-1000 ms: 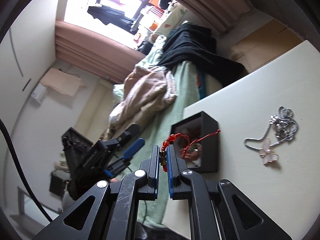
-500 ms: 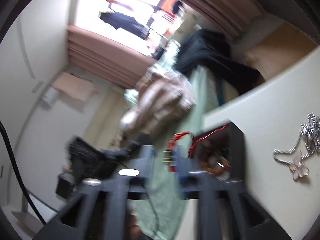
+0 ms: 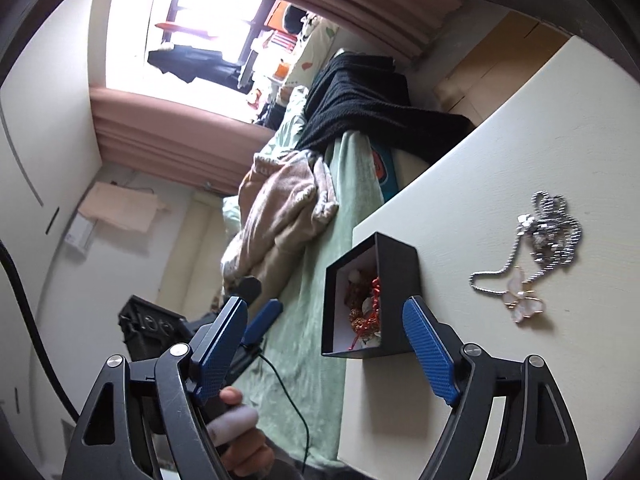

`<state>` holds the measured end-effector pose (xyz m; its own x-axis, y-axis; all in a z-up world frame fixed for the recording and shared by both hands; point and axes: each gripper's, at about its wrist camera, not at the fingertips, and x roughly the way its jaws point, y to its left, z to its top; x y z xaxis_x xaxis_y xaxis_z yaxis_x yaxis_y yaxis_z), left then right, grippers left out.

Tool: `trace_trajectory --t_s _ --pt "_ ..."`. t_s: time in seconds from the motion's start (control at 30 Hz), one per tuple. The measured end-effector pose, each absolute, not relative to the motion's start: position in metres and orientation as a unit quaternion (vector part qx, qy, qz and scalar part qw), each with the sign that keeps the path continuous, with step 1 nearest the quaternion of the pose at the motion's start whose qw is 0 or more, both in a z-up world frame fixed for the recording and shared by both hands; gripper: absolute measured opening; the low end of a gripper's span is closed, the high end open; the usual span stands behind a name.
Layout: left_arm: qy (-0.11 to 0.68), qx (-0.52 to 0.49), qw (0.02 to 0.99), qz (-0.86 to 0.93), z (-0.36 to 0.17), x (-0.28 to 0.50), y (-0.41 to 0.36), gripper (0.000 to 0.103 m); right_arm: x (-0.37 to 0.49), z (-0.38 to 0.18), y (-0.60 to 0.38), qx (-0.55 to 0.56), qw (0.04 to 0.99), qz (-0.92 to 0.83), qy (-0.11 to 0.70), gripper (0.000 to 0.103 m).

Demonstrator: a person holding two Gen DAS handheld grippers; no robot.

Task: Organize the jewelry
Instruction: 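Close the left tool on the white butterfly pendant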

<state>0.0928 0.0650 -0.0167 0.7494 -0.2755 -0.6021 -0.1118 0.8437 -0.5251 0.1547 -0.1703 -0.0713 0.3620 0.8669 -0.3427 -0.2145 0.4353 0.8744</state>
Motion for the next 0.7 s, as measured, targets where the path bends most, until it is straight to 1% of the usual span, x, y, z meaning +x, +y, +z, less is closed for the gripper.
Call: trace_trajectory --t_s 0.3,0.47,0.7 --pt "0.364 -0.216 0.903 -0.082 -0.019 0.095 0.013 0.067 0.145 -0.063 -0.2 0.372 0.742 0.363 0.424 0.081" --pt "0.379 -0.191 0.9 -0.099 -0.026 0.1 -0.014 0.06 0.139 -0.061 -0.217 0.328 0.775 0.32 0.435 0.081" --pt "0.404 -0.137 0.899 -0.101 -0.041 0.105 -0.05 0.058 0.141 -0.069 -0.24 0.332 0.767 0.308 0.454 0.081"
